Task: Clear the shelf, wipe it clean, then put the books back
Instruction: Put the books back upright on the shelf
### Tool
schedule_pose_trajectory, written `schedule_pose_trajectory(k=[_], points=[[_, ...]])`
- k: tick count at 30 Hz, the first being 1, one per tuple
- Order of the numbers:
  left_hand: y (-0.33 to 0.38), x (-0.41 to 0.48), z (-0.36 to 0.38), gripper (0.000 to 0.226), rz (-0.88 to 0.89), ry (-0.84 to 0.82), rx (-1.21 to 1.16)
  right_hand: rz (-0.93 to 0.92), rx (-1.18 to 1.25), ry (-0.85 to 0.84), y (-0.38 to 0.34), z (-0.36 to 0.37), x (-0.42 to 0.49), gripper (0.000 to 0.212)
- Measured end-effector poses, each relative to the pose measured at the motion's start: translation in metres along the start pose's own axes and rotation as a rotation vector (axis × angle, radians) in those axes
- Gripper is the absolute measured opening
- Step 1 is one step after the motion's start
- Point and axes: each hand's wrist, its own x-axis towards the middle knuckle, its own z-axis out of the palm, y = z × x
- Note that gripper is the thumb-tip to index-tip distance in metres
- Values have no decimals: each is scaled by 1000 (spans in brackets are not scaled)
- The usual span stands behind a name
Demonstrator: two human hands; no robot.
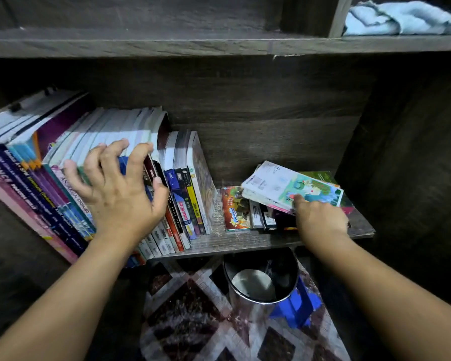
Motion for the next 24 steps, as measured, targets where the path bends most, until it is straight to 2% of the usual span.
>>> schedule_pose_trajectory(k=[3,7,15,17,19,22,24], points=[[1,-1,0,53,6,24,2,22,27,27,-12,-8,-5,44],[0,-1,-2,54,0,4,-12,79,81,-23,1,-12,4,40],[0,-1,-2,55,-7,-18,-1,166,307,-130,33,-9,25,55],[0,-1,-2,55,-8,-18,1,255,377,-24,31,-13,23,50],[2,-1,-2,55,-16,-27,2,250,353,201,20,-22,15,43],[3,0,-3,57,-27,-45,0,26,296,611,-1,-28,9,35],[2,0,-3,57,-34,-53,0,-109,312,758,-15,-31,10,35]])
